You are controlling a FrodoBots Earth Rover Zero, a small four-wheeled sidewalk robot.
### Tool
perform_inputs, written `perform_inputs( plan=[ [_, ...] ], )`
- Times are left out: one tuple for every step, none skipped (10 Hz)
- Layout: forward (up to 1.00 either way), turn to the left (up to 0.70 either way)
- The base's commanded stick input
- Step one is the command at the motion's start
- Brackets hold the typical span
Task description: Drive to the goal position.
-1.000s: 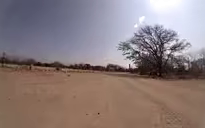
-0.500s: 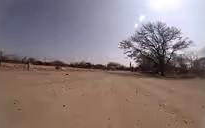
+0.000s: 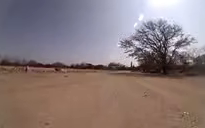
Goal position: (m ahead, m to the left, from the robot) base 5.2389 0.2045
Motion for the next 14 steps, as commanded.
perform_inputs(
  plan=[
    [1.0, -0.39],
    [1.0, -0.4],
    [1.0, -0.35],
    [1.0, -0.26],
    [1.0, -0.1],
    [1.0, -0.03],
    [1.0, 0.0],
    [1.0, 0.0],
    [1.0, 0.0],
    [1.0, 0.0],
    [1.0, 0.0],
    [1.0, 0.0],
    [1.0, 0.0],
    [1.0, 0.0]
  ],
)
